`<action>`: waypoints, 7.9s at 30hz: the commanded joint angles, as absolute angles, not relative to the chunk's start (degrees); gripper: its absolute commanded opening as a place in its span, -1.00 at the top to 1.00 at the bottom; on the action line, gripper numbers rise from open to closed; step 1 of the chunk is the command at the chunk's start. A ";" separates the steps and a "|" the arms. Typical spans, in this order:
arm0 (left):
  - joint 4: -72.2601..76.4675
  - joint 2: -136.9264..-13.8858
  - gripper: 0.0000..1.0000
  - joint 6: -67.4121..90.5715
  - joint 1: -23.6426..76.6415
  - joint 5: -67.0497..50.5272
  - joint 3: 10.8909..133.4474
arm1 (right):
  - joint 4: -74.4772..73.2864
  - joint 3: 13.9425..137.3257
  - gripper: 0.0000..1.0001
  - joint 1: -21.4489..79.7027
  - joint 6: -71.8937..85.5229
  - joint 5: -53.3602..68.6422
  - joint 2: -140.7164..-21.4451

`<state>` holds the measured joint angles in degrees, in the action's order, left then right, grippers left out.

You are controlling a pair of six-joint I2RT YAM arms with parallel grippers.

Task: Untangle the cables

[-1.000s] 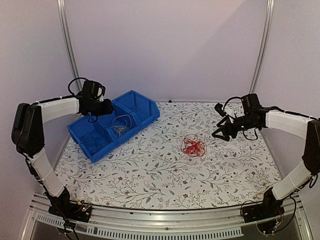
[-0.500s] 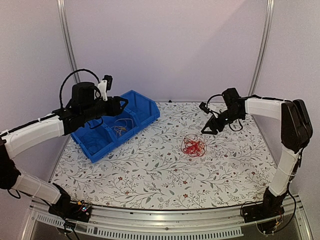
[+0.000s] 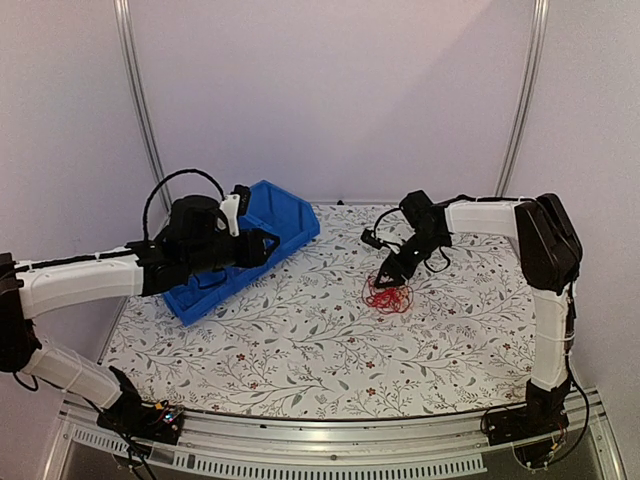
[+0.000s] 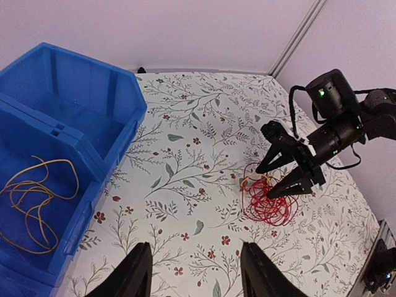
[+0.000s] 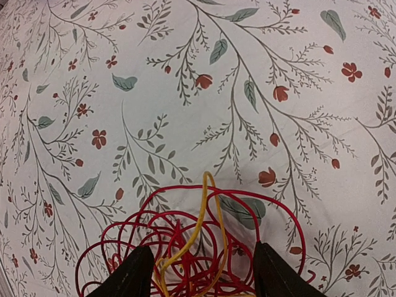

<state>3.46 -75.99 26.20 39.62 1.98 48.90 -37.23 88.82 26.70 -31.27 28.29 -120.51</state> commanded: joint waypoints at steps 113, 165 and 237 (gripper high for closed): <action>19.48 -102.31 0.78 -10.02 55.24 -11.93 75.20 | -48.69 86.80 0.94 30.07 -38.85 41.82 -87.09; -3.53 -82.75 1.00 7.61 37.07 -0.36 69.66 | -24.62 53.95 -0.05 11.75 -34.53 33.93 -82.26; 10.12 -88.80 0.03 12.76 51.61 -9.93 57.57 | -40.14 91.76 -0.11 20.87 -29.62 44.78 -126.46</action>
<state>9.52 -86.78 12.29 49.93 -10.94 55.37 -37.12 89.03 20.14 -29.41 40.93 -124.66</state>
